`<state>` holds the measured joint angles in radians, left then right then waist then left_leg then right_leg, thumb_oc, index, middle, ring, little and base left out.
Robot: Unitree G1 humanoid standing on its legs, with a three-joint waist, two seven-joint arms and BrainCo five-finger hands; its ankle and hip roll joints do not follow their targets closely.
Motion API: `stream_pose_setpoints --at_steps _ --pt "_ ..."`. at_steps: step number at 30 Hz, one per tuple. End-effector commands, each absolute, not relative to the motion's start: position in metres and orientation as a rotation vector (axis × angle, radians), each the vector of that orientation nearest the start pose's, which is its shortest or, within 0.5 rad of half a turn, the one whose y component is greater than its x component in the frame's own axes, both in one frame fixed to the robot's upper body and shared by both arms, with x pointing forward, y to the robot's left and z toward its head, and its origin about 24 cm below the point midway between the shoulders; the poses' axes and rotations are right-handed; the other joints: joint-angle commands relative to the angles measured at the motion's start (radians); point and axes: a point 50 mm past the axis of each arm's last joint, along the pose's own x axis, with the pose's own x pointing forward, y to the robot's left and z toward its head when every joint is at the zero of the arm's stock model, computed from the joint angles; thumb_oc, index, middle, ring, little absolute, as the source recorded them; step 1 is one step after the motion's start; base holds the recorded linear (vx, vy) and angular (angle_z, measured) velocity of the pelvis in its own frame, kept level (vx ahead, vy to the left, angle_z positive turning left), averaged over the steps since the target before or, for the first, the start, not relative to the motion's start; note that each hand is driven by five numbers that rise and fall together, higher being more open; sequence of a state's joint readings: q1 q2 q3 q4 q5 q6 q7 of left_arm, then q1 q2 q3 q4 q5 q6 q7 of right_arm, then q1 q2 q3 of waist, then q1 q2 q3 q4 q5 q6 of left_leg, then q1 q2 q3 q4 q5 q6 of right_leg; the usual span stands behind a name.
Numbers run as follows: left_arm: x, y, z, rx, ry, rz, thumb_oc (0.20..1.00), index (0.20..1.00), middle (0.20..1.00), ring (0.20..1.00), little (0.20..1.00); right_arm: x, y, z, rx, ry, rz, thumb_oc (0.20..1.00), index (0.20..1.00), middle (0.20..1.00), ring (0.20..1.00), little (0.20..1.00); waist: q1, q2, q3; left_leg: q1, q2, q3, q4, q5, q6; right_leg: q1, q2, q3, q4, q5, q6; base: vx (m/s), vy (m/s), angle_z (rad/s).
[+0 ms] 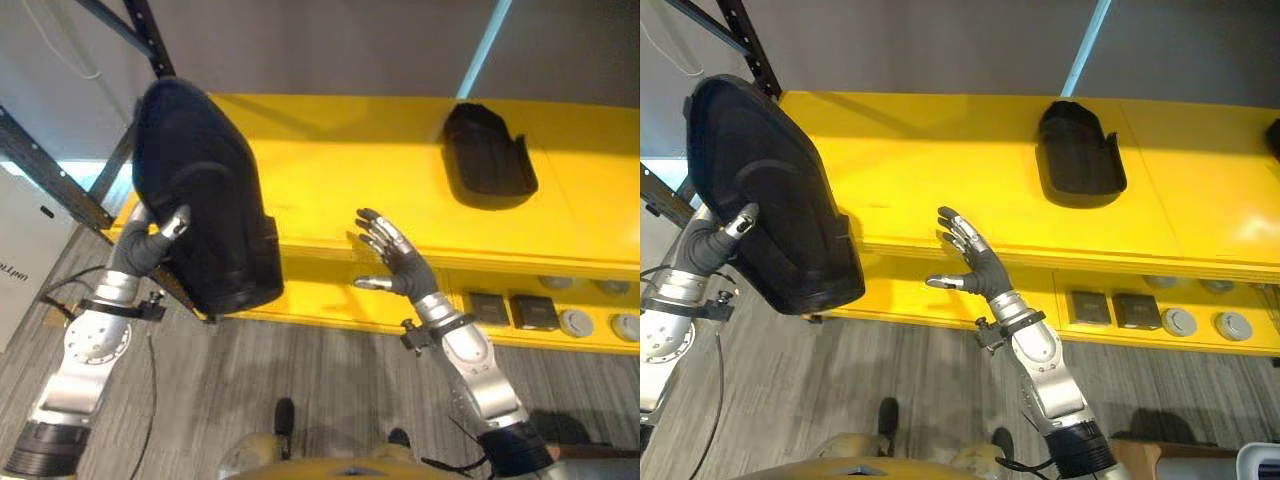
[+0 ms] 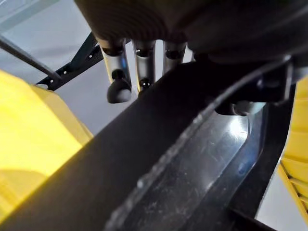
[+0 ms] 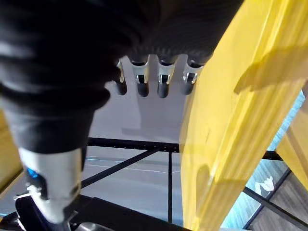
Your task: Move parts from the plastic box to the shelf.
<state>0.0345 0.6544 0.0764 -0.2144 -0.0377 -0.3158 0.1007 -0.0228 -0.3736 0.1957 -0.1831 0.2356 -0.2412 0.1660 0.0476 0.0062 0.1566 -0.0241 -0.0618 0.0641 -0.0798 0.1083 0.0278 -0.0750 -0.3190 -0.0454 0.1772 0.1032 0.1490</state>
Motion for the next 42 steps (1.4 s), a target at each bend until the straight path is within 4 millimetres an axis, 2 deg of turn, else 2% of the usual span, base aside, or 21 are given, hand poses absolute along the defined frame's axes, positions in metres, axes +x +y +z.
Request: stream_pose_setpoints --at_steps 1,2,3,5,7,8,10,14,15,16,17,20,21,23,24,26,27,30,35,38,42 --pt "0.226 0.238 0.175 0.580 -0.658 0.036 0.200 0.200 0.200 0.200 0.200 0.243 -0.144 0.121 -0.142 -0.449 0.464 1.000 1.000 1.000 1.000 1.000 -0.014 0.015 -0.050 -0.038 0.060 0.008 0.126 -0.206 0.008 0.036 0.043 -0.062 0.047 -0.078 -0.003 0.11 0.226 -0.53" --pt "0.228 0.238 0.173 0.585 -0.647 0.036 0.200 0.200 0.200 0.200 0.200 0.241 -0.144 0.116 -0.132 -0.428 0.469 1.000 1.000 1.000 1.000 1.000 -0.032 0.014 -0.048 -0.020 0.051 -0.003 0.111 -0.199 0.012 0.018 0.103 -0.034 0.066 -0.097 -0.008 0.06 0.097 -0.26" --pt "0.228 0.238 0.172 0.585 -0.647 0.036 0.200 0.200 0.200 0.200 0.200 0.241 -0.144 0.116 -0.132 -0.428 0.470 1.000 1.000 1.000 1.000 1.000 -0.031 0.014 -0.048 -0.018 0.052 -0.003 0.109 -0.199 0.012 0.017 0.104 -0.034 0.068 -0.099 -0.009 0.11 0.134 -0.06" --pt "0.229 0.237 0.169 0.580 -0.631 0.025 0.200 0.200 0.200 0.200 0.200 0.238 -0.146 0.117 -0.134 -0.428 0.485 1.000 1.000 1.000 1.000 1.000 -0.045 0.014 -0.050 -0.003 0.048 -0.013 0.090 -0.194 0.011 -0.008 0.189 -0.009 0.056 -0.154 -0.025 0.10 0.070 0.12" --pt "0.232 0.233 0.164 0.559 -0.618 0.013 0.200 0.200 0.200 0.200 0.200 0.236 -0.148 0.116 -0.133 -0.420 0.497 1.000 1.000 1.000 1.000 1.000 -0.059 0.001 -0.041 0.012 0.031 -0.032 0.080 -0.196 0.010 -0.032 0.282 0.004 0.005 -0.176 -0.045 0.11 0.006 0.10" --pt "0.232 0.233 0.164 0.554 -0.616 0.021 0.200 0.200 0.200 0.200 0.200 0.237 -0.146 0.118 -0.128 -0.429 0.505 1.000 1.000 1.000 1.000 1.000 -0.047 -0.007 -0.034 0.015 0.025 -0.027 0.083 -0.202 0.008 -0.030 0.275 -0.039 -0.026 -0.168 -0.054 0.07 -0.051 0.25" --pt "0.232 0.233 0.164 0.557 -0.618 0.025 0.200 0.200 0.200 0.200 0.200 0.238 -0.146 0.119 -0.122 -0.432 0.499 1.000 1.000 1.000 1.000 1.000 -0.046 -0.016 -0.035 0.018 0.021 -0.026 0.087 -0.209 0.006 0.002 0.270 -0.071 -0.071 -0.166 -0.061 0.04 -0.084 0.25" --pt "0.227 0.235 0.158 0.528 -0.594 0.039 0.200 0.200 0.200 0.200 0.200 0.240 -0.144 0.117 -0.114 -0.421 0.511 1.000 1.000 1.000 1.000 1.000 -0.038 -0.032 -0.040 0.020 0.016 -0.030 0.148 -0.241 -0.003 0.047 0.288 -0.044 -0.126 -0.164 -0.080 0.09 -0.123 0.12" --pt "0.223 0.240 0.154 0.501 -0.577 0.061 0.200 0.200 0.200 0.200 0.200 0.240 -0.147 0.123 -0.130 -0.438 0.522 1.000 1.000 1.000 1.000 1.000 -0.027 -0.031 -0.035 -0.004 0.009 -0.034 0.244 -0.269 -0.022 0.079 0.285 -0.048 -0.179 -0.148 -0.082 0.12 -0.140 0.10" --pt "0.223 0.239 0.152 0.480 -0.573 0.058 0.200 0.200 0.200 0.200 0.200 0.238 -0.154 0.123 -0.146 -0.430 0.508 1.000 1.000 1.000 1.000 1.000 -0.020 -0.029 -0.017 -0.065 0.001 -0.041 0.384 -0.241 -0.061 0.105 0.277 -0.048 -0.198 -0.140 -0.096 0.11 -0.141 0.21" --pt "0.224 0.239 0.152 0.479 -0.574 0.056 0.200 0.200 0.200 0.200 0.200 0.238 -0.154 0.123 -0.146 -0.431 0.507 1.000 1.000 1.000 1.000 1.000 -0.021 -0.027 -0.016 -0.075 0.003 -0.044 0.400 -0.246 -0.063 0.105 0.278 -0.051 -0.201 -0.138 -0.097 0.05 -0.076 0.35" --pt "0.224 0.238 0.150 0.467 -0.563 0.059 0.200 0.200 0.200 0.200 0.200 0.237 -0.166 0.115 -0.189 -0.381 0.469 1.000 1.000 1.000 1.000 1.000 -0.012 -0.023 -0.003 -0.147 -0.007 -0.077 0.534 -0.210 -0.103 0.129 0.278 -0.050 -0.230 -0.132 -0.113 0.03 -0.026 0.35" --pt "0.224 0.238 0.150 0.470 -0.561 0.059 0.200 0.200 0.200 0.200 0.200 0.237 -0.168 0.115 -0.197 -0.378 0.463 1.000 1.000 1.000 1.000 1.000 -0.012 -0.024 -0.005 -0.154 0.002 -0.082 0.523 -0.219 -0.102 0.136 0.276 -0.049 -0.237 -0.133 -0.112 0.07 0.019 0.21" --pt "0.222 0.242 0.149 0.500 -0.552 0.070 0.200 0.200 0.200 0.200 0.200 0.236 -0.170 0.117 -0.222 -0.380 0.470 1.000 1.000 1.000 1.000 1.000 -0.015 -0.031 -0.016 -0.129 0.042 -0.087 0.428 -0.251 -0.091 0.144 0.262 -0.039 -0.243 -0.137 -0.103 0.11 0.059 0.12" --pt "0.221 0.244 0.148 0.521 -0.546 0.077 0.200 0.200 0.200 0.200 0.200 0.237 -0.169 0.117 -0.230 -0.384 0.470 1.000 1.000 1.000 1.000 1.000 -0.008 -0.033 -0.023 -0.117 0.051 -0.112 0.353 -0.253 -0.084 0.142 0.259 -0.029 -0.238 -0.142 -0.100 0.11 0.078 -0.10" --pt "0.221 0.247 0.150 0.545 -0.544 0.092 0.200 0.200 0.200 0.200 0.200 0.238 -0.170 0.117 -0.231 -0.385 0.459 1.000 1.000 1.000 1.000 1.000 -0.004 -0.022 -0.037 -0.086 0.061 -0.180 0.230 -0.237 -0.073 0.138 0.267 -0.016 -0.232 -0.154 -0.097 0.11 0.092 -0.19" --pt "0.221 0.249 0.148 0.565 -0.534 0.105 0.200 0.200 0.200 0.200 0.200 0.238 -0.171 0.114 -0.237 -0.375 0.449 1.000 1.000 1.000 1.000 1.000 -0.013 -0.018 -0.043 -0.071 0.067 -0.193 0.196 -0.209 -0.079 0.144 0.267 -0.015 -0.229 -0.162 -0.097 0.11 0.112 -0.25" --pt "0.223 0.257 0.149 0.642 -0.508 0.125 0.200 0.200 0.200 0.200 0.200 0.233 -0.174 0.105 -0.222 -0.335 0.430 1.000 1.000 1.000 1.000 1.000 -0.043 -0.004 -0.073 -0.007 0.068 -0.170 0.139 -0.200 -0.070 0.157 0.255 0.001 -0.208 -0.172 -0.096 0.19 0.159 -0.33" --pt "0.227 0.266 0.151 0.713 -0.493 0.164 0.200 0.200 0.200 0.200 0.200 0.228 -0.172 0.098 -0.177 -0.304 0.436 1.000 1.000 1.000 1.000 1.000 -0.047 -0.007 -0.072 0.022 0.061 -0.138 0.134 -0.215 -0.056 0.160 0.243 0.028 -0.201 -0.170 -0.090 0.08 0.094 -0.23" --pt "0.229 0.280 0.151 0.760 -0.461 0.222 0.200 0.200 0.200 0.200 0.200 0.222 -0.174 0.090 -0.190 -0.259 0.459 1.000 1.000 1.000 1.000 1.000 -0.058 -0.014 -0.078 0.045 0.061 -0.107 0.092 -0.214 -0.045 0.153 0.244 0.055 -0.227 -0.149 -0.076 0.06 0.073 -0.15" --pt "0.239 0.288 0.157 0.793 -0.458 0.256 0.200 0.200 0.200 0.200 0.200 0.221 -0.177 0.093 -0.218 -0.264 0.461 1.000 1.000 1.000 1.000 1.000 -0.072 -0.020 -0.079 0.049 0.066 -0.086 0.036 -0.194 -0.042 0.125 0.251 0.077 -0.259 -0.123 -0.065 -0.01 0.030 -0.25"
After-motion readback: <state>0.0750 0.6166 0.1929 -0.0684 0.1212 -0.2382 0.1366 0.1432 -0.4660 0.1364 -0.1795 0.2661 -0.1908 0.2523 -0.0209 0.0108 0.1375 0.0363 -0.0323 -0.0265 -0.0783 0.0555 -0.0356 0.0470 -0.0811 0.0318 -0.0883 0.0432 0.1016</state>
